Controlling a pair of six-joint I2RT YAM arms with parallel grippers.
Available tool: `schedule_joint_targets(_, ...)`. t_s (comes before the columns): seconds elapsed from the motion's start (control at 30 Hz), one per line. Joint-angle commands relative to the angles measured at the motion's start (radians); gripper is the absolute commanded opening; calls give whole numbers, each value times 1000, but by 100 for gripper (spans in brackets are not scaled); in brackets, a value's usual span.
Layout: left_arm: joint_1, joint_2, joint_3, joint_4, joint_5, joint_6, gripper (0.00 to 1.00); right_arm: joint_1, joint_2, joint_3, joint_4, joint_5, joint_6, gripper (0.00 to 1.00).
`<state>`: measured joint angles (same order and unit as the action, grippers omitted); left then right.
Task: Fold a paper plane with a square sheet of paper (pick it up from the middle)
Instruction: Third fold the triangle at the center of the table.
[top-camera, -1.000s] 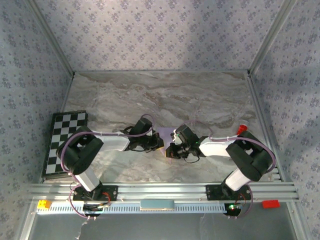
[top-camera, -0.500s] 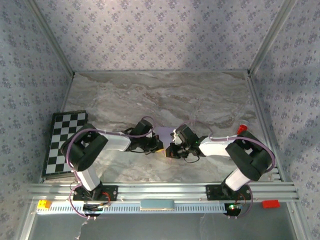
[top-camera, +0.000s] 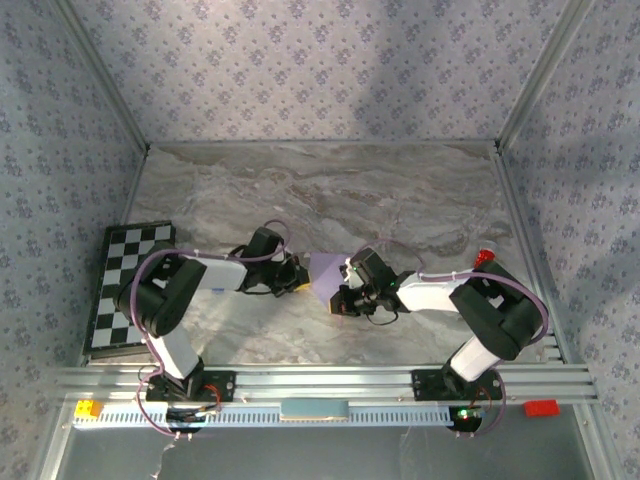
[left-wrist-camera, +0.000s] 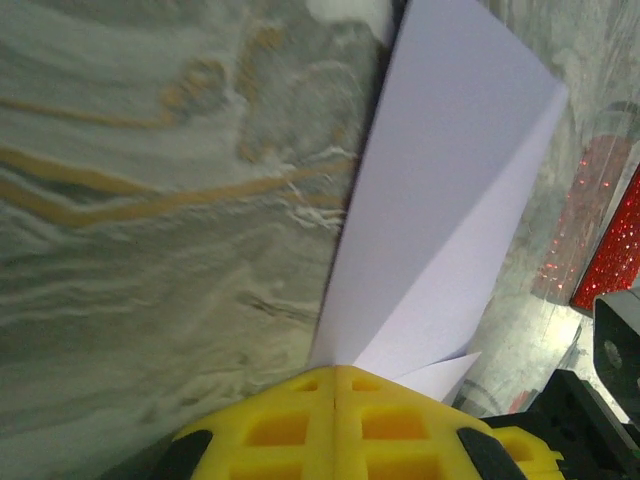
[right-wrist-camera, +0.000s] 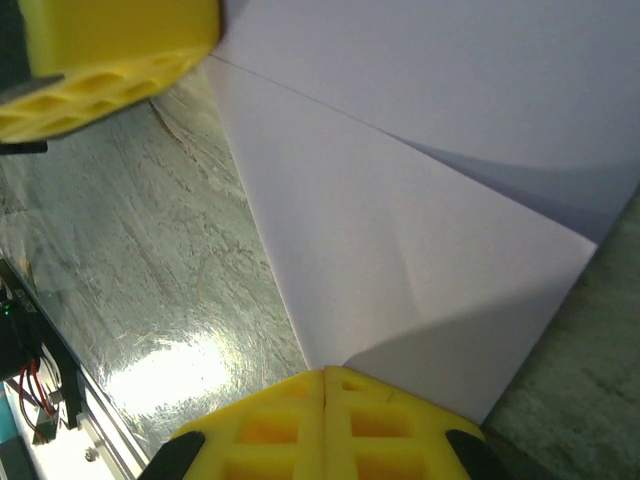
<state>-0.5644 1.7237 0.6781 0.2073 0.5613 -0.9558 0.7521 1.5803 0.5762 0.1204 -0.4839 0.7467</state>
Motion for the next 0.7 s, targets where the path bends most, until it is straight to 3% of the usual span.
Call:
schedule_joint_targets(0.0, 41, 0, 6, -85, -74, 40, 0, -9, 41, -32, -169, 71, -33, 0)
schedule_joint_targets(0.23, 34, -145, 38, -160, -82, 47, 4, -23, 38, -18, -189, 56, -64, 0)
schedule_joint_targets(0.37, -16, -186, 44, -163, -80, 42, 7, -27, 41, -4, -201, 53, -75, 0)
schedule_joint_targets(0.67, -146, -47, 102, -92, -39, 48, 5, -34, 35, 3, -201, 53, -79, 0)
